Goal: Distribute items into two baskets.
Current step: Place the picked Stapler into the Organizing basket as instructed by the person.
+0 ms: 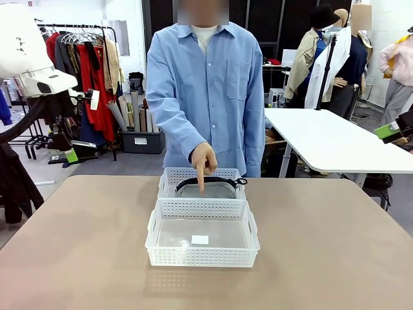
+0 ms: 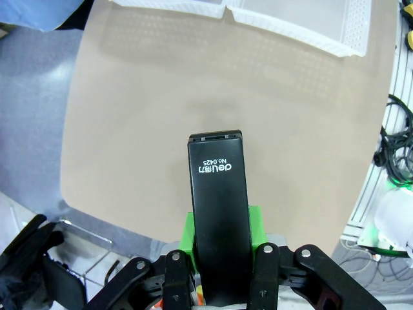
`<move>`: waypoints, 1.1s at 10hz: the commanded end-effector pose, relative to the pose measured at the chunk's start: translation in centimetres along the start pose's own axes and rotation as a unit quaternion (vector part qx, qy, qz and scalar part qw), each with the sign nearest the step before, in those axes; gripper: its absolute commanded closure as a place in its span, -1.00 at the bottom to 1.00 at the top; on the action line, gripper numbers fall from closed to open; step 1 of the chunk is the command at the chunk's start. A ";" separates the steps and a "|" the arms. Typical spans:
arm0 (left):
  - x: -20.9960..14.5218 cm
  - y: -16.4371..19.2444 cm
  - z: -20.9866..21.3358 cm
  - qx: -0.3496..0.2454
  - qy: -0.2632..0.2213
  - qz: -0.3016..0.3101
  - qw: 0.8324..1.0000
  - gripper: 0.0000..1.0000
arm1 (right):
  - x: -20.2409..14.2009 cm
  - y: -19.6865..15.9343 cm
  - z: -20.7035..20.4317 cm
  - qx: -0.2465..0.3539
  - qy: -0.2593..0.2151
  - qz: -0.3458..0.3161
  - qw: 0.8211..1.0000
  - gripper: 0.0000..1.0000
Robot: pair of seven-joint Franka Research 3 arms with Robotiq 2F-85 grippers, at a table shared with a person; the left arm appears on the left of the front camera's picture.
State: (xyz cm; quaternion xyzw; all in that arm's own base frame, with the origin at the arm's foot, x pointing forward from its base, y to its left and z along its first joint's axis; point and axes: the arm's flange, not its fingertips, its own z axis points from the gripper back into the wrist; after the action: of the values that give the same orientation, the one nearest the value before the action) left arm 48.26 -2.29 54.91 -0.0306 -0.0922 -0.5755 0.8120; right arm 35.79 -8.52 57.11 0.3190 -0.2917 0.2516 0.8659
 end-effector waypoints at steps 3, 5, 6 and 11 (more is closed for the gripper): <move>-0.1 0.0 0.3 0.003 -0.001 0.000 1.000 1.00 | 0.0 0.1 0.0 0.000 0.000 0.002 1.000 -1.00; -0.1 0.0 0.3 0.003 -0.001 0.000 1.000 1.00 | 0.0 0.1 0.0 0.000 0.000 0.002 1.000 -1.00; -0.1 0.0 0.3 0.003 -0.001 0.000 1.000 1.00 | 0.0 0.1 0.0 0.000 0.000 0.002 1.000 -1.00; 0.0 -0.1 0.1 0.010 -0.002 0.016 1.000 1.00 | 0.0 0.1 0.0 0.000 0.000 0.002 1.000 -1.00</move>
State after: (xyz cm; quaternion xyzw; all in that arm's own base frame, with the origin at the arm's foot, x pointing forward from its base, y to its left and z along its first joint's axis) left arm 48.32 -2.32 54.85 -0.0305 -0.0924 -0.5744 0.8127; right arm 35.79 -8.52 57.11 0.3190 -0.2917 0.2516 0.8659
